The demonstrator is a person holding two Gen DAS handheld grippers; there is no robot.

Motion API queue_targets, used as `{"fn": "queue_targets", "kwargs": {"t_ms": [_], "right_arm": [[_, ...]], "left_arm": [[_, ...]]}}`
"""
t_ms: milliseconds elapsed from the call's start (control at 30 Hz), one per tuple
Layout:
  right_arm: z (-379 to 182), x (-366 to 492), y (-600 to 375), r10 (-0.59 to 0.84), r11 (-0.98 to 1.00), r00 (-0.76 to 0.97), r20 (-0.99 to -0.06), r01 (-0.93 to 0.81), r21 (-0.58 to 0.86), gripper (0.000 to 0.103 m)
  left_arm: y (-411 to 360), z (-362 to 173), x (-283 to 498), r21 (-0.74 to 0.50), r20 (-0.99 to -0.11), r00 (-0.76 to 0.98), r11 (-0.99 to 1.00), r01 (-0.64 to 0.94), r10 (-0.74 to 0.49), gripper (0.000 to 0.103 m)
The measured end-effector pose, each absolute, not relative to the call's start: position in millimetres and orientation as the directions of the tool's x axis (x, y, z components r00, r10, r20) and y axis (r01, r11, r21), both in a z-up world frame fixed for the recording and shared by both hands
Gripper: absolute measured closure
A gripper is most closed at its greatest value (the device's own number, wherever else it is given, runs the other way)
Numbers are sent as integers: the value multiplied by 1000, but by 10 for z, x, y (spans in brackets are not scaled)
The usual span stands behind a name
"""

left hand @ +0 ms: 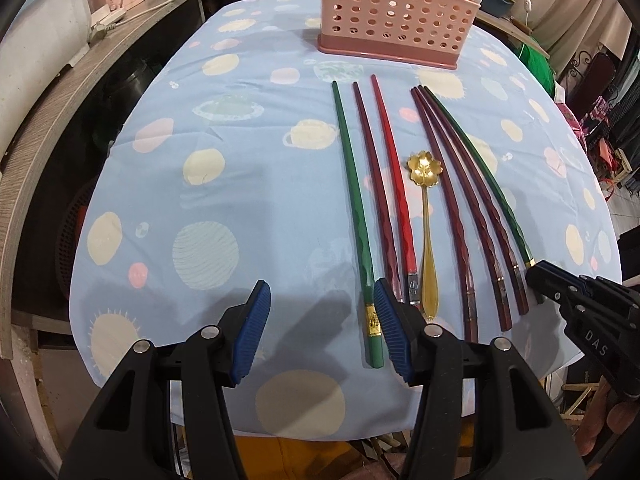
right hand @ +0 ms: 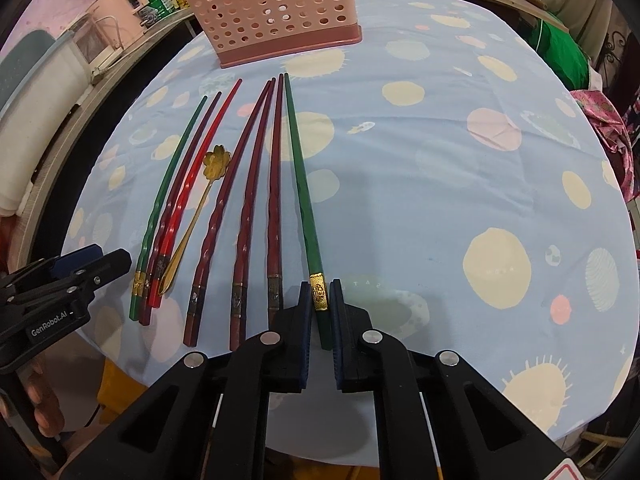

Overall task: Organize utensils
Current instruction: 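Grasp a green chopstick with the left tool while the right tool grasps the other green chopstick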

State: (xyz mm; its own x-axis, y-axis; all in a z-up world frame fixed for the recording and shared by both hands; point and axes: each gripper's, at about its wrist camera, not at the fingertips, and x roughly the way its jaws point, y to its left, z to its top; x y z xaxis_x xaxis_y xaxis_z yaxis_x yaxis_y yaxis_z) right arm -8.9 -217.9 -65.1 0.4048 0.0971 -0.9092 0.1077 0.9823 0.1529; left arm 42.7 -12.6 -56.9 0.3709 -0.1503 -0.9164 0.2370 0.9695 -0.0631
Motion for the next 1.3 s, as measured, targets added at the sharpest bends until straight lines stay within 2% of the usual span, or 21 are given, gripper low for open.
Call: {"fn": "queue_targets", "kwargs": {"t_ms": [667,800,900,933,967,1300], "right_arm": [[-651,-88,-2178,100,981,406,-908,112,158,94],[-651,-90,-2176,100,981,406,-908,111,157,94],[-649,-88,-2185,101,981,405,-908,111,159,95],[-648,-87,-2189,104,981,404,-909,112,162,95],[-645,-85,-2192,107,980,402,-909,111,164,95],[-378,-110,-2173,118,979,457,-882,94,179,96]], "left_arm": [[-169,-705,383,-68,-931,332,966,251,-152,54],[-160,-696,363,-68,-929,337,965,254,-155,65],[-141,-687,356,-80,-928,333,963,256,-165,83],[-135,-686,355,-85,-929,329,963,255,-169,93],[-131,-687,358,-90,-930,323,962,257,-174,96],[-36,-446,399,-94,-910,377,970,225,-175,96]]}}
